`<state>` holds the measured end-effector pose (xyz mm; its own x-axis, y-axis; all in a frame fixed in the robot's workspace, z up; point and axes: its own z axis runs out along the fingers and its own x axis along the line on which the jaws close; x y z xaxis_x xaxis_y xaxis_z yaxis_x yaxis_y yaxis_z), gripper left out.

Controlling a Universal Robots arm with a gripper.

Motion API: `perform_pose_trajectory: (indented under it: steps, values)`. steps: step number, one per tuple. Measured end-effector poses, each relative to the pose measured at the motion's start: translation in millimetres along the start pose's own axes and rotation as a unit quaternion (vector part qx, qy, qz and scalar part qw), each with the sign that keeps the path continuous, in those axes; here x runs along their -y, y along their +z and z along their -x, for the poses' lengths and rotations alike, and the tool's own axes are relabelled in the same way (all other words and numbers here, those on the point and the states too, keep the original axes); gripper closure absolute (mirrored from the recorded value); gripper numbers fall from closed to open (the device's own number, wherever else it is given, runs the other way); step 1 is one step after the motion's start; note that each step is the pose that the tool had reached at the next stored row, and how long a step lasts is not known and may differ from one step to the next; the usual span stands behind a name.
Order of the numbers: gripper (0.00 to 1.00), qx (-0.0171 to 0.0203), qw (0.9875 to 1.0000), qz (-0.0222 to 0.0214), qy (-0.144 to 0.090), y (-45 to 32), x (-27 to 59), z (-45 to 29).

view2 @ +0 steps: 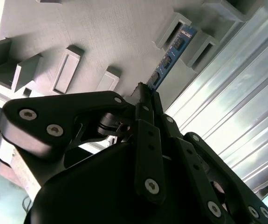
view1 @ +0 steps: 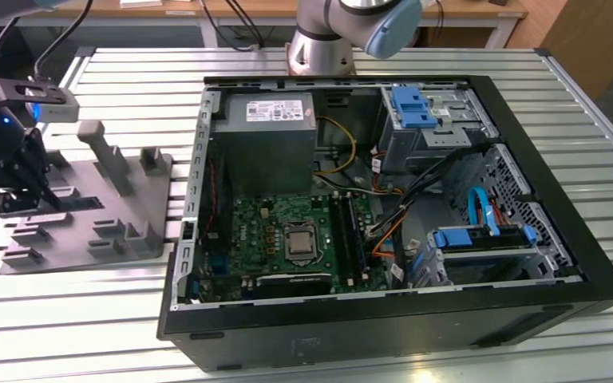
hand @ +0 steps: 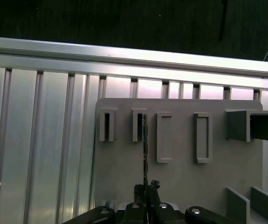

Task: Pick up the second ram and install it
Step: 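Pick up the second ram and move it above second insertion slot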

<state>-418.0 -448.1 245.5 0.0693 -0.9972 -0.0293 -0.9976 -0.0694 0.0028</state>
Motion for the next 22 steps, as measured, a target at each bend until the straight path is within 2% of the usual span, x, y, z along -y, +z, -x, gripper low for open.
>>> perform_pose_trajectory:
  steps: [10, 22]
  values:
    - [0.86, 0.0007, 1.0, 0.0, 0.0, -17.1, -0.1, 0.5]
    - [0.86, 0.0021, 1.0, -0.0002, 0.0, -33.1, -0.1, 1.0]
